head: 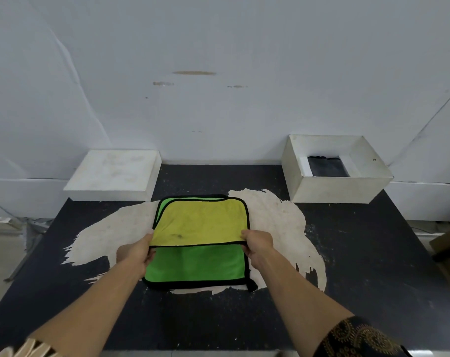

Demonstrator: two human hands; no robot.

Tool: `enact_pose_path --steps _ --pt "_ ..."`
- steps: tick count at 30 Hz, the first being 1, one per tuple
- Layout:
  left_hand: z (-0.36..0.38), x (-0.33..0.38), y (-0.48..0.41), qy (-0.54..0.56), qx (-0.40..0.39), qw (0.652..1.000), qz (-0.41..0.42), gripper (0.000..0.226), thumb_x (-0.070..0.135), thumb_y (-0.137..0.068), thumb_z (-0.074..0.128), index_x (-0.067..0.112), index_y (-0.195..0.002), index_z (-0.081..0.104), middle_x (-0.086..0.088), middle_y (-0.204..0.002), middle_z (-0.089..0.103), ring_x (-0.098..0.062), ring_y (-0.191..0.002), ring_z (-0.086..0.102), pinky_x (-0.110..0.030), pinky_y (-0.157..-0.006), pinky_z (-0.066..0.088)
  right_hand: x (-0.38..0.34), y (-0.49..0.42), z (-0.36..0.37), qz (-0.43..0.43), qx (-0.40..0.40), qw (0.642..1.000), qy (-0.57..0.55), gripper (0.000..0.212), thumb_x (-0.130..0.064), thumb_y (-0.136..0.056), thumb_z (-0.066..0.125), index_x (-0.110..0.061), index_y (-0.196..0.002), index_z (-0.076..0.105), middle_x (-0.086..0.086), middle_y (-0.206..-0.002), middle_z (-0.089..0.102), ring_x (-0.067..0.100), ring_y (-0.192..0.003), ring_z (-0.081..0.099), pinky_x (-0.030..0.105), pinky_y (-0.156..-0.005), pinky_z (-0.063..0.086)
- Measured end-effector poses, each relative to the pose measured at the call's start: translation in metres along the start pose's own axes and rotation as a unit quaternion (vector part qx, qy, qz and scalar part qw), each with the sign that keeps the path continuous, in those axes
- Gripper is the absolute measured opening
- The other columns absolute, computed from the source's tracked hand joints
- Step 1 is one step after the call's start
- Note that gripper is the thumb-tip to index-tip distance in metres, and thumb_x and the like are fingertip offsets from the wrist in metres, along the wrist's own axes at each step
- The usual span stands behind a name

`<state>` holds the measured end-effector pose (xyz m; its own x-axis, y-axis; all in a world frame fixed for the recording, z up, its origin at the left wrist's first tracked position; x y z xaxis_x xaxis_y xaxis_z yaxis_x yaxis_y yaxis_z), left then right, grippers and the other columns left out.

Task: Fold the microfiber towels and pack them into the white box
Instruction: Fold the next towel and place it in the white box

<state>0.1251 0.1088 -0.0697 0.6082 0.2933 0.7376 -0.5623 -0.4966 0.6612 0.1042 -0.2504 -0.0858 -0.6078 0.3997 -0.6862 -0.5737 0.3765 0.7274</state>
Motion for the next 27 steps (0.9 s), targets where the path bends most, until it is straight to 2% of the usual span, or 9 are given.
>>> enact_pose_path --steps 4,7,9,11,15,18,21,25,27 --pt "0.002 -0.013 -0.006 -0.031 -0.030 0.999 -0.029 0.019 0.010 -0.090 0.067 0.003 -0.077 0.055 -0.011 -0.071 0.054 -0.018 -0.056 0.049 -0.028 -0.044 0.055 0.003 -0.001 -0.003 0.002 -0.003 1.000 0.001 0.009 0.000 -0.088 0.065 -0.001 -0.094 0.072 0.012 -0.089 0.064 0.023 -0.076 0.060 0.028 -0.054 0.053" --pt "0.005 -0.024 -0.008 -0.070 -0.065 0.993 -0.064 0.015 0.004 -0.096 0.054 0.004 -0.081 0.053 -0.010 -0.073 0.055 -0.018 -0.058 0.055 -0.032 -0.047 0.055 0.005 -0.002 -0.008 0.001 0.007 1.000 0.017 0.012 0.002 -0.089 0.059 0.002 -0.098 0.067 0.008 -0.075 0.056 0.019 -0.062 0.052 0.026 -0.047 0.043" --pt "0.005 -0.024 -0.009 -0.089 -0.069 0.992 -0.058 0.012 0.003 -0.096 0.050 0.004 -0.085 0.054 -0.012 -0.076 0.058 -0.020 -0.057 0.061 -0.034 -0.051 0.052 0.007 -0.003 -0.010 0.007 0.011 0.999 0.037 0.011 0.001 -0.088 0.058 -0.002 -0.090 0.069 0.006 -0.070 0.053 0.018 -0.056 0.047 0.024 -0.043 0.036" --pt "0.007 -0.018 -0.011 -0.084 -0.066 0.994 -0.036 0.008 -0.001 -0.094 0.053 0.002 -0.087 0.055 -0.015 -0.081 0.058 -0.026 -0.065 0.060 -0.034 -0.048 0.055 0.009 -0.003 -0.014 0.013 0.019 0.998 0.050 0.015 -0.006 -0.089 0.065 -0.007 -0.074 0.064 0.008 -0.070 0.057 0.019 -0.054 0.049 0.022 -0.040 0.037" --pt "0.005 0.000 -0.014 -0.075 -0.042 0.996 0.013 0.013 -0.014 -0.086 0.053 -0.004 -0.080 0.057 -0.016 -0.081 0.058 -0.029 -0.066 0.057 -0.035 -0.048 0.054 0.013 -0.004 -0.014 0.034 0.011 0.998 0.044 0.017 -0.020 -0.089 0.072 -0.006 -0.082 0.064 0.010 -0.081 0.063 0.022 -0.065 0.057 0.020 -0.038 0.041" --pt "0.009 0.010 -0.008 -0.089 -0.059 0.994 0.028 0.024 -0.016 -0.086 0.042 0.000 -0.074 0.054 -0.015 -0.077 0.055 -0.027 -0.061 0.052 -0.033 -0.046 0.048 0.013 -0.003 -0.011 0.048 -0.008 0.997 0.053 0.019 -0.022 -0.089 0.073 -0.006 -0.093 0.065 0.013 -0.096 0.065 0.026 -0.079 0.061 0.026 -0.047 0.046" --pt "0.023 0.013 0.001 -0.074 -0.133 0.988 0.003 0.034 -0.016 -0.089 0.033 0.002 -0.093 0.062 -0.017 -0.088 0.060 -0.030 -0.069 0.058 -0.036 -0.053 0.052 0.006 -0.001 -0.005 0.036 -0.029 0.998 0.038 0.013 -0.016 -0.090 0.070 -0.006 -0.092 0.062 0.014 -0.099 0.067 0.028 -0.085 0.065 0.031 -0.053 0.053" --pt "0.023 0.028 0.004 -0.081 -0.123 0.989 0.012 0.014 0.002 -0.082 0.059 0.001 -0.095 0.067 -0.015 -0.092 0.066 -0.030 -0.075 0.062 -0.034 -0.056 0.052 -0.017 -0.001 0.002 -0.012 -0.035 0.999 -0.009 0.011 -0.011 -0.085 0.073 -0.006 -0.087 0.063 0.014 -0.094 0.069 0.027 -0.083 0.067 0.037 -0.067 0.058" --pt "0.021 0.040 0.004 -0.081 -0.097 0.991 0.035 0.017 0.015 -0.080 0.072 0.003 -0.090 0.066 -0.013 -0.085 0.068 -0.028 -0.071 0.064 -0.031 -0.054 0.049 -0.029 0.001 0.008 -0.035 -0.050 0.997 -0.036 0.016 -0.011 -0.084 0.076 -0.005 -0.080 0.061 0.013 -0.092 0.070 0.024 -0.079 0.067 0.035 -0.066 0.057"
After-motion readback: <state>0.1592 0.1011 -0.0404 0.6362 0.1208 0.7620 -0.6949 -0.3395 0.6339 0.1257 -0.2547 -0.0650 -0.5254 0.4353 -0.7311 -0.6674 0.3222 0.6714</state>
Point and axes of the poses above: each hand's wrist, its own y-axis away from the middle knuckle, its own z-axis out of the palm, x = y × z, the point moved 9 cm from there along -y, towards the middle knuckle
